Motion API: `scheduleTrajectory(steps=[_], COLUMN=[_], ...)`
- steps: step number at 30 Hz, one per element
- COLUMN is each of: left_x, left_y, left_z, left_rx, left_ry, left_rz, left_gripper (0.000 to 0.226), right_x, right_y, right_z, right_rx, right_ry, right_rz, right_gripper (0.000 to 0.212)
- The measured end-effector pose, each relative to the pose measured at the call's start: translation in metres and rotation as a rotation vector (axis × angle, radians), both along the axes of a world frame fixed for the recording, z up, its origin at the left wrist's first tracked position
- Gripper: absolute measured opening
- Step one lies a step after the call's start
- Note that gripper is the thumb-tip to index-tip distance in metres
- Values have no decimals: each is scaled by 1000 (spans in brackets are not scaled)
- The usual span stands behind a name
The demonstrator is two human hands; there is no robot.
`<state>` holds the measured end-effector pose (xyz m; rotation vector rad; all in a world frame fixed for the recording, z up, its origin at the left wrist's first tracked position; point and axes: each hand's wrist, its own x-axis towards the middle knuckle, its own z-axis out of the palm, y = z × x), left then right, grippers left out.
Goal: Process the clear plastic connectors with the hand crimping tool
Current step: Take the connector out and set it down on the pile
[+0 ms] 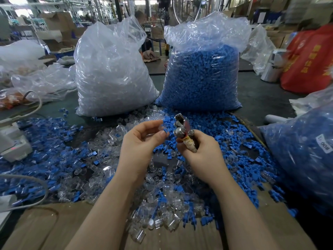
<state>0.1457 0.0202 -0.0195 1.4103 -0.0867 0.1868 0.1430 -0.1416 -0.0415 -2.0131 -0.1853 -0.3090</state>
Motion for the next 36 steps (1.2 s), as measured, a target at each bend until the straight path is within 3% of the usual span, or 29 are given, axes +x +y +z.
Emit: scheduleTrajectory(steps=[10, 14, 23, 32, 36], left_x=[0, -2, -5, -3, -2], left_y=[4, 3, -5, -3, -3], left_z=[1, 1, -1, -3, -4], left_rx=[84, 125, 296, 339, 254], left_ry=[-83, -49, -42, -36, -58], left_rz=[-18, 12, -5, -14, -6], left_gripper=[25, 21, 15, 11, 20], right_x=[-1, -1, -2, -1, -2], right_y=[1, 3, 7, 7, 6], right_z=[0, 0, 2, 2, 1], right_rx=[-92, 24, 122, 92, 90], right_ry=[60, 5, -71, -30, -24], right_rz=[56, 25, 38, 40, 38], right_gripper=[14, 4, 18, 17, 10])
